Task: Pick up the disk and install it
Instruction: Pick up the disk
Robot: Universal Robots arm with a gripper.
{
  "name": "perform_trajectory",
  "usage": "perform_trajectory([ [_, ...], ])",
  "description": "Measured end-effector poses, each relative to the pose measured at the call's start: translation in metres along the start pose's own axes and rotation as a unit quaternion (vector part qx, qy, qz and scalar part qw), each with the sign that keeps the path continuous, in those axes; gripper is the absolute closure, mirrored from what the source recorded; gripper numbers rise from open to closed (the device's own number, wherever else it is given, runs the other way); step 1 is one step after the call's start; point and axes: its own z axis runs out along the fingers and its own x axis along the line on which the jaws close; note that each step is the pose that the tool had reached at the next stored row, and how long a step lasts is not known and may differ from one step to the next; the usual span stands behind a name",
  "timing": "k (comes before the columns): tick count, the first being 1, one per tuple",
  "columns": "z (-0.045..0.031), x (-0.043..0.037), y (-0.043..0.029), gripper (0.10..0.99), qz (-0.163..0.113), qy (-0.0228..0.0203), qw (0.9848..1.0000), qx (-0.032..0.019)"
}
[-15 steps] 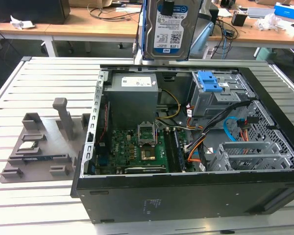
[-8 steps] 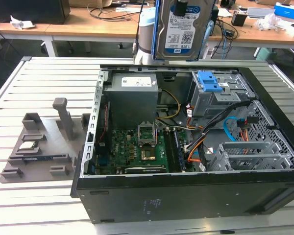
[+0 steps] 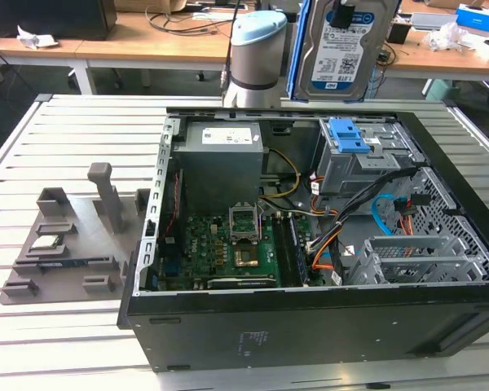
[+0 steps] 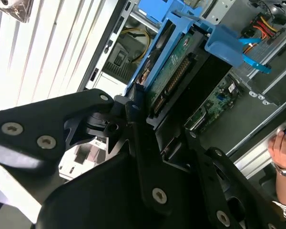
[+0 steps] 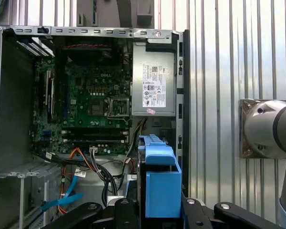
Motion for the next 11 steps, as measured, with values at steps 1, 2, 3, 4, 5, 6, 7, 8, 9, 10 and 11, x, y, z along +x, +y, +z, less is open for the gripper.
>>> perform_trajectory([
  [1, -0.0001, 0.0000, -0.0025, 0.722, 0.000, 0.0000, 1.0000, 0.0000],
  [2, -0.0003, 0.0000, -0.0052, 0.722, 0.000, 0.0000, 1.0000, 0.0000],
  [3, -0.0005, 0.0000, -0.0083, 0.722, 0.000, 0.0000, 1.0000, 0.0000],
  [4, -0.0006, 0.0000, -0.0104, 0.722, 0.000, 0.0000, 1.0000, -0.0001],
  [5, -0.0006, 0.0000, -0.0116, 0.722, 0.000, 0.0000, 1.0000, 0.0000],
  [6, -0.0006, 0.0000, -0.0116, 0.722, 0.000, 0.0000, 1.0000, 0.0000],
  [7, -0.0007, 0.0000, -0.0116, 0.722, 0.000, 0.0000, 1.0000, 0.0000],
  [8, -0.0007, 0.0000, -0.0117, 0.722, 0.000, 0.0000, 1.0000, 0.0000],
  [9, -0.0006, 0.0001, -0.0118, 0.722, 0.000, 0.0000, 1.0000, -0.0001],
  [10, -0.0007, 0.0010, -0.0118, 0.722, 0.000, 0.0000, 1.0000, -0.0001],
  [11, -0.0007, 0.0036, -0.0118, 0.722, 0.000, 0.0000, 1.0000, 0.0000],
])
